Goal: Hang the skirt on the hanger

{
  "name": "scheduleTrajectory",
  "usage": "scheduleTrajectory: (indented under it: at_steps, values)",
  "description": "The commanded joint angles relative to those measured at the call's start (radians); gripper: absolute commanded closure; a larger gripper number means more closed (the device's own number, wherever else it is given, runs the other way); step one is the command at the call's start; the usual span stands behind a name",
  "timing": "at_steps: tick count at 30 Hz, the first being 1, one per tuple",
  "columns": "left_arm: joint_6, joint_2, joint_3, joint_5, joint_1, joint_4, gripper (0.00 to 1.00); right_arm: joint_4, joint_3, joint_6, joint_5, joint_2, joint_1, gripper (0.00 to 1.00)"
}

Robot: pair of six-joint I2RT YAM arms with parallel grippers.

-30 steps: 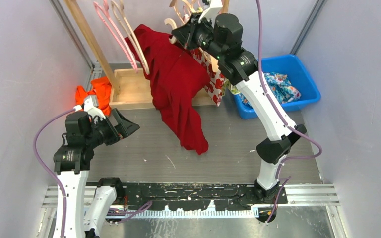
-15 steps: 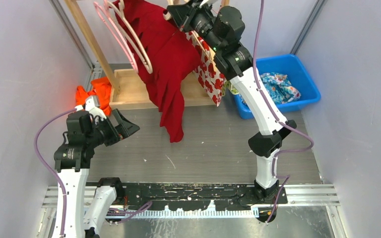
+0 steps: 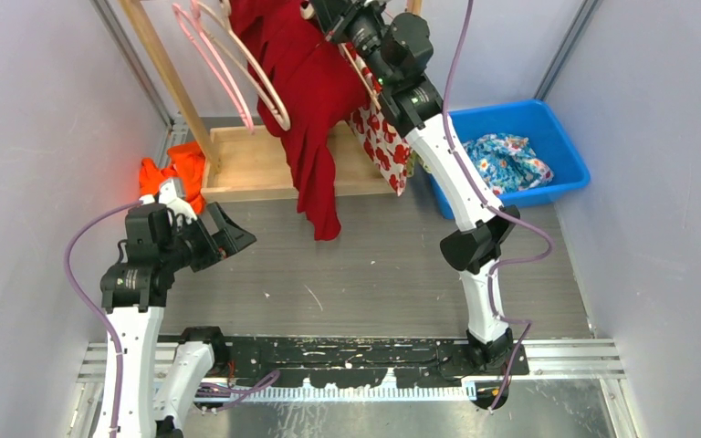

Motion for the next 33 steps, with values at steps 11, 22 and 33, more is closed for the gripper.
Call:
scheduleTrajectory:
  at_steps: [11, 22, 33]
  values:
    - [0.024, 0.004, 0.016, -0.016, 0.004, -0.01, 0.07, 0.282, 0.092, 0.116, 0.05, 0.025, -0.048, 0.99]
    - [0.013, 0.003, -0.022, -0.004, 0.004, 0.023, 0.07, 0.283, 0.065, 0.144, 0.007, 0.054, -0.029, 0.99]
    - [0.011, 0.001, -0.048, 0.005, 0.005, 0.042, 0.07, 0.257, 0.048, 0.11, -0.012, 0.061, 0.014, 0.99]
